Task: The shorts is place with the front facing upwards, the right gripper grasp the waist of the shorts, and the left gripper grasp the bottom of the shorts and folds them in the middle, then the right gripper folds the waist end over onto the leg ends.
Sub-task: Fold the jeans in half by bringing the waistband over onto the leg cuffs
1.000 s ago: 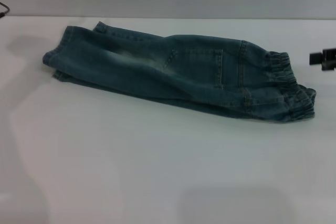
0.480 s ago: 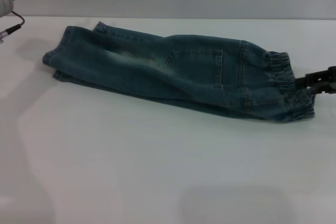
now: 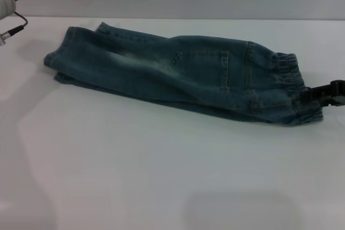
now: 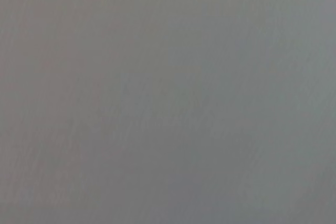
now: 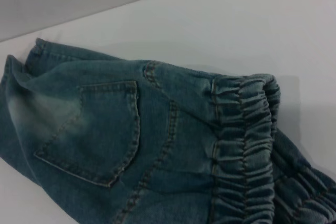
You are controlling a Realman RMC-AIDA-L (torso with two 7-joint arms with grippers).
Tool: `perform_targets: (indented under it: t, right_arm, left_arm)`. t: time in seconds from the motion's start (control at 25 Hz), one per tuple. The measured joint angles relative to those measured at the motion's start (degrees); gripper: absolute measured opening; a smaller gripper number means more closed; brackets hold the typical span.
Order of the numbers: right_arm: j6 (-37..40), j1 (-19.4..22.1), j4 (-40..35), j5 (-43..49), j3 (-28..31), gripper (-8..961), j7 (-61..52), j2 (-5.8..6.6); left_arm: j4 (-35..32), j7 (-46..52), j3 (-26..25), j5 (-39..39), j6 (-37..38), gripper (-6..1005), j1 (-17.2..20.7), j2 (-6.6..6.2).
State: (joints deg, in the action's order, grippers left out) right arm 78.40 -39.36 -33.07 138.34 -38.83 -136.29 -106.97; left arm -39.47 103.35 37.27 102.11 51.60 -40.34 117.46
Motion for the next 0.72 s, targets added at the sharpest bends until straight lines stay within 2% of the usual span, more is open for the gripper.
perform_targets:
  t: [0.2,0.52,0.72]
  right_arm:
    - [-0.6,0.6,-0.3,0.0,0.5,590,0.1,-0.21]
    - [-1.7,0.7,-3.2,-0.3,0.2,589,0.5,-2.25]
    - [-2.5,0.4,-3.2,-0.3,0.1,589,0.5,-2.37]
  left_arm:
    - [0.0,0.1,0.0,0.0,0.0,833,-0.1,0.02]
    - [0.2,0.1,0.0,0.0,0.0,833,-0.2,0.13]
    - [0.7,0.3,0.0,0.0,-0.1,833,-0.3,0.13]
